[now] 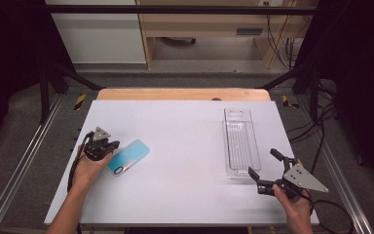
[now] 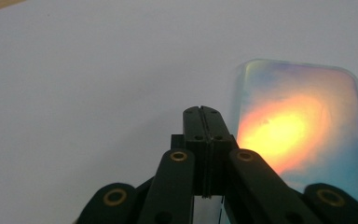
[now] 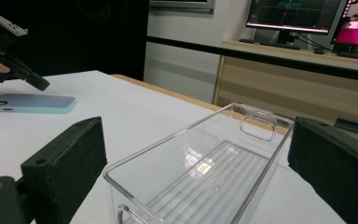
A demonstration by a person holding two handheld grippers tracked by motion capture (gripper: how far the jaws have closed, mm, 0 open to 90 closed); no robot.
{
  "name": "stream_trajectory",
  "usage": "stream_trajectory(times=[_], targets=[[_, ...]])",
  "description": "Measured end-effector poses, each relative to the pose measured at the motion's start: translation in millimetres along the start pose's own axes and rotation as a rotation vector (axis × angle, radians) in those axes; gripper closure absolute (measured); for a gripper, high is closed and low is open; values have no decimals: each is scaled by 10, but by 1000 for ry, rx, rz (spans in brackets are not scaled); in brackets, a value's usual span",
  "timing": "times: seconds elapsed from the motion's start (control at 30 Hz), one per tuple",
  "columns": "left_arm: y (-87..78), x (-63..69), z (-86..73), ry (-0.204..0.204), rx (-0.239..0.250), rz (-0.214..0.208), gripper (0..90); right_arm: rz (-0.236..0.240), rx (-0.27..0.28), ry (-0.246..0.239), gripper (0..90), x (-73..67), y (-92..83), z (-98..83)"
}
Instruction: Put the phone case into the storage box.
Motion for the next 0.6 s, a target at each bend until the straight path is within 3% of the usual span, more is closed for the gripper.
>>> stream_trajectory(times=[0.33,0.6], targets=[[122,32,-32,-1,-20,-14,898,3,-10,-6,44,-10,9,-15],[105,19,-65,3,-37,-26,899,0,-5,-5,45,1,1,-6]])
Point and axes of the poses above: each handheld gripper's, and its own axes: y roughly forward along the jaws, z roughly out of its top, x roughly to its right, the point moved 5 cm from there along y, roughly forward along the jaws, and after that the axes turned 8 degrees about x, right-handed, at the moved point
